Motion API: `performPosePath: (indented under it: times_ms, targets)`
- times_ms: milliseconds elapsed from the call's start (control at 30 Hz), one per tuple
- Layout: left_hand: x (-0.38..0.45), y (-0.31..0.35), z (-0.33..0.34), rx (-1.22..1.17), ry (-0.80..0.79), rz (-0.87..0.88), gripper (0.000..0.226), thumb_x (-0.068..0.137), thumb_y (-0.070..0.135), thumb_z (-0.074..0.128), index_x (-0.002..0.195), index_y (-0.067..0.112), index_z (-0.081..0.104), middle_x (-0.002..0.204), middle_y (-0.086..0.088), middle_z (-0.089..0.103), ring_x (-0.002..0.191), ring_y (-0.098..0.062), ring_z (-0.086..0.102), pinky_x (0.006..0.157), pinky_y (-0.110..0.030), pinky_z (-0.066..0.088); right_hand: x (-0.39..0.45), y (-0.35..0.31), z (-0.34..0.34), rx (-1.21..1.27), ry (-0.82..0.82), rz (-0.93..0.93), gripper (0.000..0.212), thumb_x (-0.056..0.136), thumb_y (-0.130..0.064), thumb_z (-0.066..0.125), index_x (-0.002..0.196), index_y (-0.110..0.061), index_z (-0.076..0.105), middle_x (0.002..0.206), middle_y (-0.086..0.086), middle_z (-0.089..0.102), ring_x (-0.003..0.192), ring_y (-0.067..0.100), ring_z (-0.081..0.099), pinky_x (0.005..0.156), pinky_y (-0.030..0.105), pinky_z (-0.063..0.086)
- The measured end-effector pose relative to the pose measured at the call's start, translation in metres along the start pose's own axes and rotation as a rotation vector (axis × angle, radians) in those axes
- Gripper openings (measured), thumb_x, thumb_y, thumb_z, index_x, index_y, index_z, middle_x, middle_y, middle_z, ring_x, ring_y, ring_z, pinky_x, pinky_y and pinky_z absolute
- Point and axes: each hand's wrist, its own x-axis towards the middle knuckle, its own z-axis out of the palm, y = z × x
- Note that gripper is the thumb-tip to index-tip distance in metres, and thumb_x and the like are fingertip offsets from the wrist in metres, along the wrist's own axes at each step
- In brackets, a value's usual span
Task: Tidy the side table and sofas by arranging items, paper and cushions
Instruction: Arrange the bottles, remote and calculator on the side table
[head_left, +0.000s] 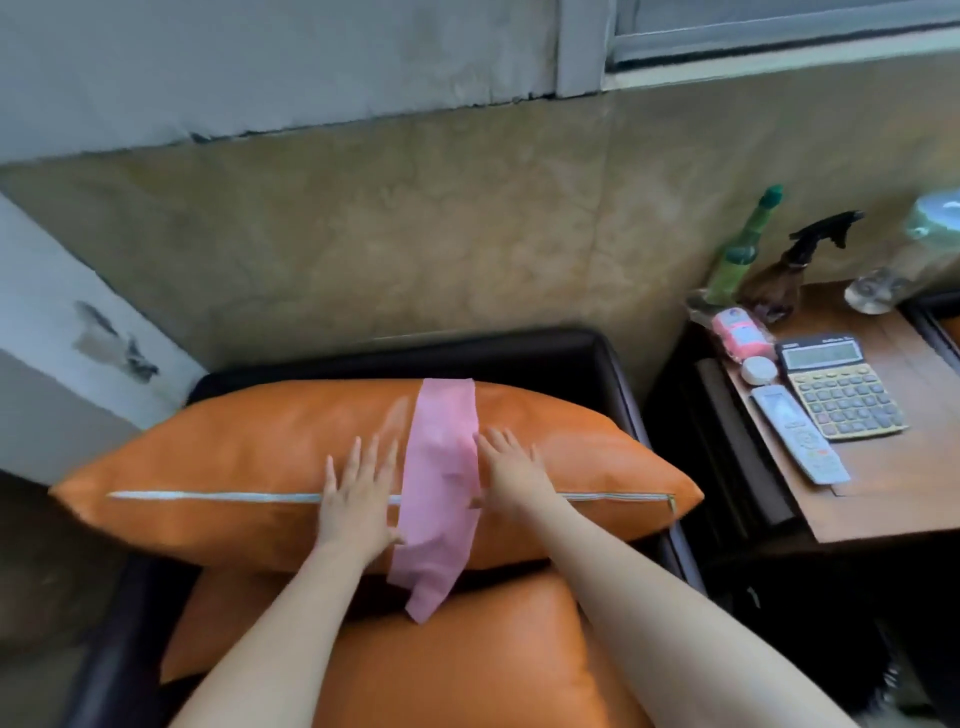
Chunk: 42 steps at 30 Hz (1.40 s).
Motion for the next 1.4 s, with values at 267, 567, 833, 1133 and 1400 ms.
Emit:
performPosePath:
  times_ms: [267, 567, 833, 1133, 1400]
  targets:
    - [-0.005, -0.107, 0.027, 0.048, -0.015, -0.174, 0.113, 0.082, 0.04, 0.068, 0.148, 0.019, -0.021, 0.157, -0.005, -0.024, 0.145, -0.026, -0.02, 0.115, -0.052, -0.005, 0.03, -0.086, 0.039, -0.212, -0.021, -0.119, 0.112, 0.073, -0.044, 0.074, 0.151, -0.023, -0.003, 0.158, 0.002, -0.014, 0.145, 0.025, -0.014, 0.115, 0.055, -0.004]
    - [0.012, -0.12, 0.044, 0.022, 0.101, -0.08, 0.079, 0.083, 0.023, 0.068, 0.146, 0.001, 0.027, 0.15, -0.02, 0.032, 0.141, -0.03, 0.029, 0.116, -0.042, 0.017, 0.049, -0.065, 0.046, -0.152, 0.018, -0.169, 0.08, 0.087, -0.048, 0.057, 0.15, -0.023, 0.015, 0.158, -0.006, 0.01, 0.144, 0.011, 0.012, 0.115, 0.043, -0.006]
    - [0.006, -0.104, 0.035, -0.17, 0.263, 0.043, 0.048, 0.01, -0.015, 0.077, 0.037, 0.01, 0.047, 0.032, -0.003, 0.043, 0.024, -0.023, 0.045, 0.026, -0.019, 0.032, 0.071, -0.047, 0.005, -0.066, 0.25, 0.012, 0.054, 0.101, -0.037, 0.027, 0.15, -0.017, 0.016, 0.158, 0.0, 0.012, 0.145, 0.015, 0.009, 0.116, 0.043, -0.001]
    - [-0.083, -0.052, 0.008, -0.116, -0.189, -0.014, 0.031, 0.087, -0.001, 0.041, 0.106, 0.012, 0.062, 0.112, -0.008, 0.066, 0.107, -0.027, 0.061, 0.083, -0.034, 0.046, 0.106, -0.127, -0.005, -0.046, 0.048, -0.186, 0.058, 0.099, -0.044, 0.03, 0.15, -0.019, 0.017, 0.158, 0.002, 0.01, 0.146, 0.019, 0.002, 0.116, 0.046, 0.002]
    - [-0.04, -0.099, -0.001, -0.392, 0.401, -0.081, 0.046, 0.087, 0.05, 0.038, 0.102, 0.021, 0.071, 0.107, 0.0, 0.07, 0.1, -0.024, 0.066, 0.078, -0.031, 0.052, 0.072, -0.116, 0.061, -0.127, -0.219, -0.169, 0.058, 0.1, -0.048, 0.011, 0.151, -0.022, 0.002, 0.159, -0.003, 0.002, 0.146, 0.015, -0.001, 0.118, 0.042, -0.001]
